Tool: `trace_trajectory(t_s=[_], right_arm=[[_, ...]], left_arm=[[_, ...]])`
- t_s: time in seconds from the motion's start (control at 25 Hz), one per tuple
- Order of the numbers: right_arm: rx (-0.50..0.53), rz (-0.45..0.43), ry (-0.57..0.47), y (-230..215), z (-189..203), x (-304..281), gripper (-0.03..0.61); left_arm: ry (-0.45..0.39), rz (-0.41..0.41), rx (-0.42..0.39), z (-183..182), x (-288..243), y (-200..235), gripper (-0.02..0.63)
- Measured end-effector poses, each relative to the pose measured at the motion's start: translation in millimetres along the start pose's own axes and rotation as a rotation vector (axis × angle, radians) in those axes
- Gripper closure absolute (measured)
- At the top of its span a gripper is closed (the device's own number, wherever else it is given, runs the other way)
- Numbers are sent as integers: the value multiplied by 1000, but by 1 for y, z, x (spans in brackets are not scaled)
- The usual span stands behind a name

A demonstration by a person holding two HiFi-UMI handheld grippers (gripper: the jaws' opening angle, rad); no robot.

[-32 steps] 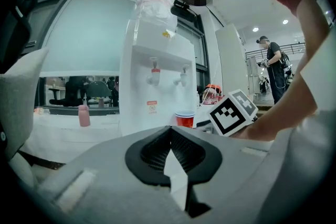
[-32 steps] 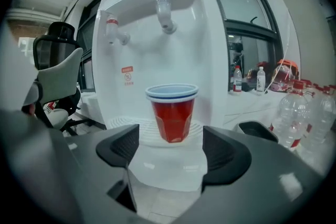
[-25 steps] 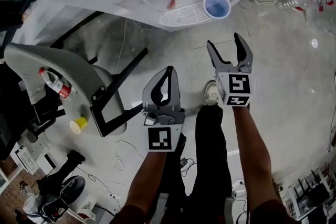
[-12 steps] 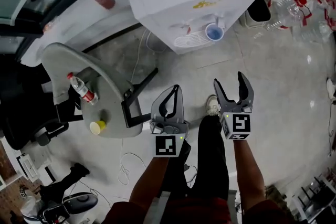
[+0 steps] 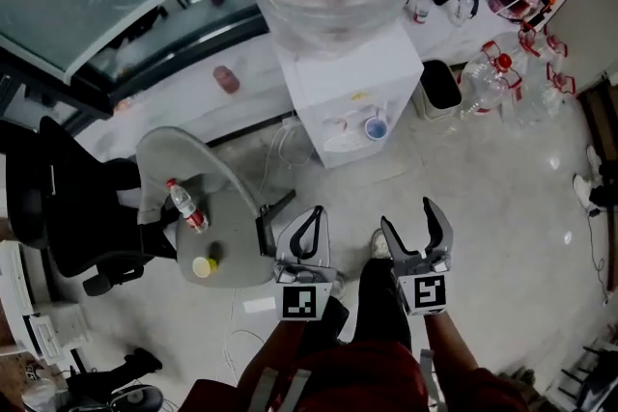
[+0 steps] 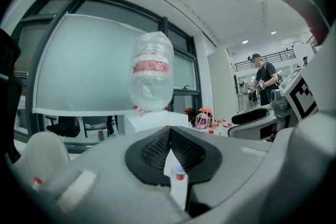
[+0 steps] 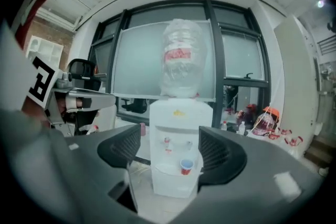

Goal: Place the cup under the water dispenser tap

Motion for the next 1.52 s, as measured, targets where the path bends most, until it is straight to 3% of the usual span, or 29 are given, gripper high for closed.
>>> trace_trajectory(t_s=[0.36, 0.56, 0.68, 0.92, 1.16, 1.52], right_arm=[[33, 67, -77, 17, -122, 60, 238], [114, 140, -167, 16, -167, 74, 238], [117, 182, -180, 11, -175, 88, 238], [137, 203, -189, 13, -173, 101, 243], [134, 196, -178, 19, -168, 100, 335], [101, 203, -183, 25, -171, 103, 577]], left_arm=[[-139, 79, -116, -121, 58, -6, 615], [-223, 52, -128, -145, 85, 8, 615], [-231, 69, -167, -148, 91, 7, 615], [-251, 96, -157, -156, 97, -1, 615], [-263, 119, -148, -160, 97, -6, 615], [-266, 144, -137, -162, 96, -11, 615]])
Point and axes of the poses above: the fingertips, and each gripper's own axes: x backward along the fingers, y to its left, z out of its underside, the point moved 1 cm from there along x, backward along the fingers, and after that the axes turned 2 degrees about x, right-handed, at the moved point
